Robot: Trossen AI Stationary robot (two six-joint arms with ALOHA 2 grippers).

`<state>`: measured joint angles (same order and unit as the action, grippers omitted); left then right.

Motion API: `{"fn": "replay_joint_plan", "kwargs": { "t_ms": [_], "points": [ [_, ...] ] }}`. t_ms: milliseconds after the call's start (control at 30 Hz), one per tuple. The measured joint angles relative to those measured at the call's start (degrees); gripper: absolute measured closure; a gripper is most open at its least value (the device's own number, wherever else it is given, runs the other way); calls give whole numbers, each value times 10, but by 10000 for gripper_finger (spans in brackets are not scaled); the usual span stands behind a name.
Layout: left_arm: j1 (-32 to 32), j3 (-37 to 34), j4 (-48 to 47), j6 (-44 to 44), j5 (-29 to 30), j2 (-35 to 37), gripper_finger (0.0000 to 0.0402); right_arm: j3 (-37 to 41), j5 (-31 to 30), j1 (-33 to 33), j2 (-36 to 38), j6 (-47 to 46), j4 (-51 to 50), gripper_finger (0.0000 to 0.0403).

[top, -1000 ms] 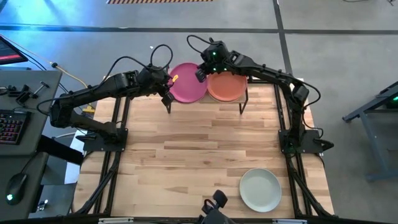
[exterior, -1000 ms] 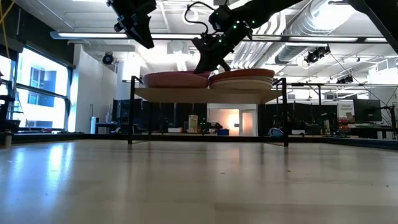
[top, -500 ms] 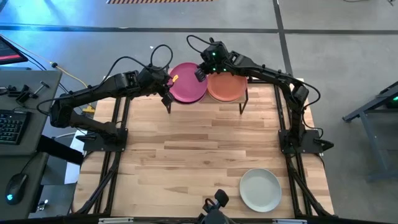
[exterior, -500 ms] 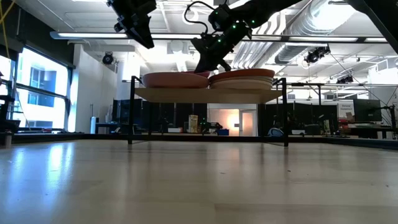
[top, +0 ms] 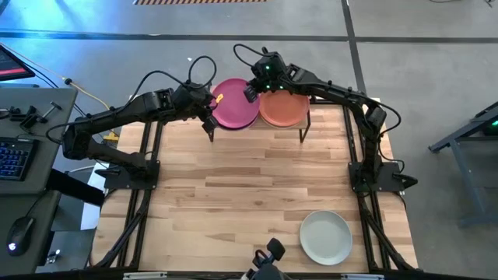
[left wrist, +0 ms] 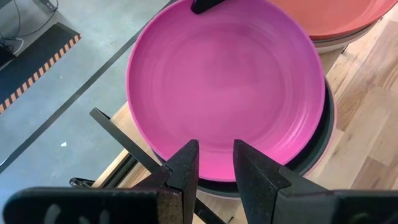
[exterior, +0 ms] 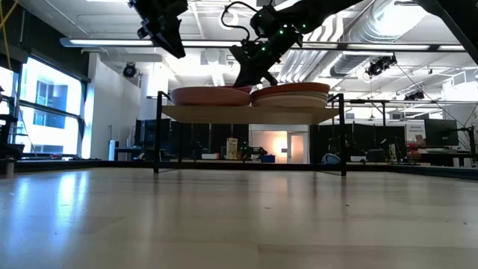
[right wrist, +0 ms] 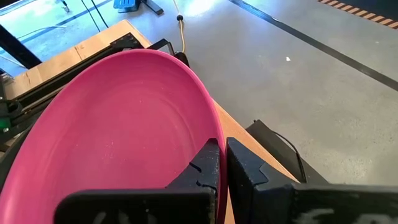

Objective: Place and stack plates onto a shelf
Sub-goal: Stack the pink plate on top of the black plate on the shelf, then stack the white plate on top of the pink plate on the shelf

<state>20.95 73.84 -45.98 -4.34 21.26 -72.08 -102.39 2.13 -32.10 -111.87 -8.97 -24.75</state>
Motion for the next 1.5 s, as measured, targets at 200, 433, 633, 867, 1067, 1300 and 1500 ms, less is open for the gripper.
{"fn": "replay_joint_plan", "kwargs": {
  "t_ms": [200, 433, 633, 867, 1067, 1300, 1500],
  "points": [
    [0, 0, 0, 0, 0, 0, 312, 0, 13, 0, 0, 0, -2, 402],
    [0, 0, 0, 0, 0, 0, 312, 0, 55, -6, 0, -15, 16, 402],
    [0, 0, 0, 0, 0, 0, 312, 0, 55, -6, 0, -20, 23, 367],
    [0, 0, 0, 0, -1, 0, 312, 0, 52, -6, 0, -14, 19, 275],
    [0, 0, 0, 0, -1, 0, 312, 0, 61, -10, 27, -11, -7, 248],
    [0, 0, 0, 0, -1, 0, 312, 0, 79, -10, 100, 7, -123, 247],
    [0, 0, 0, 0, -1, 0, 312, 0, 75, 5, 149, 28, -276, 247]
  ]
}}
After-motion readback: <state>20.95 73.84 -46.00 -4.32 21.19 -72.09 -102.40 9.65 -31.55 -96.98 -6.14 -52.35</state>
